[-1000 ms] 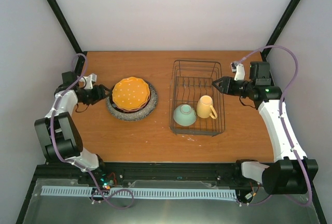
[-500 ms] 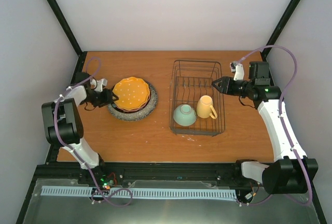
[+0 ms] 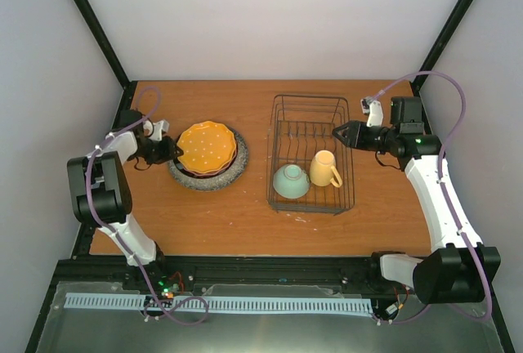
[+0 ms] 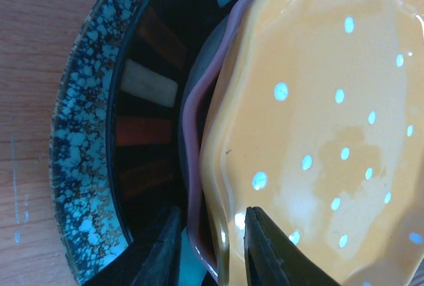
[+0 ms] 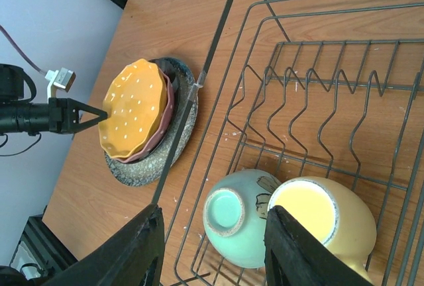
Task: Load the mixed dishes into the dish rack
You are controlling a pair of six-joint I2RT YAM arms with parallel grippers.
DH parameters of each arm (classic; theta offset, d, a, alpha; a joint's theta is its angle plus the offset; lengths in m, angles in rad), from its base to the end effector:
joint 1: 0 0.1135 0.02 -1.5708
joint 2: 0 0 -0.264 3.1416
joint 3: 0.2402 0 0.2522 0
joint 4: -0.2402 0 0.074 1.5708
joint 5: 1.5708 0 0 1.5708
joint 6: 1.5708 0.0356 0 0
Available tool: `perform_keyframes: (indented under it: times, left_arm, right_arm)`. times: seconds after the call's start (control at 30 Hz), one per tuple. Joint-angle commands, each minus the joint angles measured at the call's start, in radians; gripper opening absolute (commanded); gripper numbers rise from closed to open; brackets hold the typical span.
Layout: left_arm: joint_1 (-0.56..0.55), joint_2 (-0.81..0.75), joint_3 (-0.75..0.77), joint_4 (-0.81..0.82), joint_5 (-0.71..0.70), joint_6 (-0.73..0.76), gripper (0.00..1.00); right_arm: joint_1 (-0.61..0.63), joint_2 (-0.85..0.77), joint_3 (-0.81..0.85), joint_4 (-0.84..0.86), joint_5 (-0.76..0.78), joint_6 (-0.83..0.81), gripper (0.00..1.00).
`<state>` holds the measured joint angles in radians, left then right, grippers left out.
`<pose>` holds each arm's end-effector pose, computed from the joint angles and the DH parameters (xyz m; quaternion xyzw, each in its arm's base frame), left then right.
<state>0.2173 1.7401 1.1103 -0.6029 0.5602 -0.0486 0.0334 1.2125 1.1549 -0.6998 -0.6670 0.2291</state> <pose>0.3286 0.0532 0.1797 -0.0795 0.9451 -0.2579 0.1841 0.2486 0.0303 0.3365 -0.0441 0.8763 0.3470 0.3312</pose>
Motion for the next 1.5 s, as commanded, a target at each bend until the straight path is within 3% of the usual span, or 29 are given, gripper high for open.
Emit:
perform_keyframes:
  times: [0.0,0.17,0.3,0.73,1.07,1.27,1.47]
  left_arm:
    - [-0.011,0.032,0.033,0.007,-0.003,0.018,0.26]
    - [-0.015,0.039,0.029,0.013,-0.003,0.023,0.15]
    - [-0.014,0.024,0.035,0.012,-0.014,0.024,0.01]
    - [-0.015,-0.062,0.107,-0.026,-0.028,0.029,0.01]
    - [-0.014,-0.143,0.127,-0.006,0.045,0.025,0.01]
    - [-0.014,-0.196,0.091,0.066,0.187,-0.011,0.01]
    - [-0.02,-0.331,0.056,0.159,0.323,-0.093,0.01]
  right_arm:
    - [0.01,0.003,0.005,0.006,0.003,-0.002,0.41]
    - [0.012,0.004,0.006,0.003,0.008,-0.004,0.41]
    - [0.015,0.008,0.006,0.002,0.012,-0.003,0.41]
    - [0.046,0.018,0.017,0.017,0.019,0.013,0.41]
    - [0.162,0.038,0.028,0.066,0.048,0.03,0.42]
    - [0.256,0.08,0.013,0.157,-0.056,0.05,0.51]
    - [0.318,0.152,-0.011,0.259,-0.165,0.106,0.72]
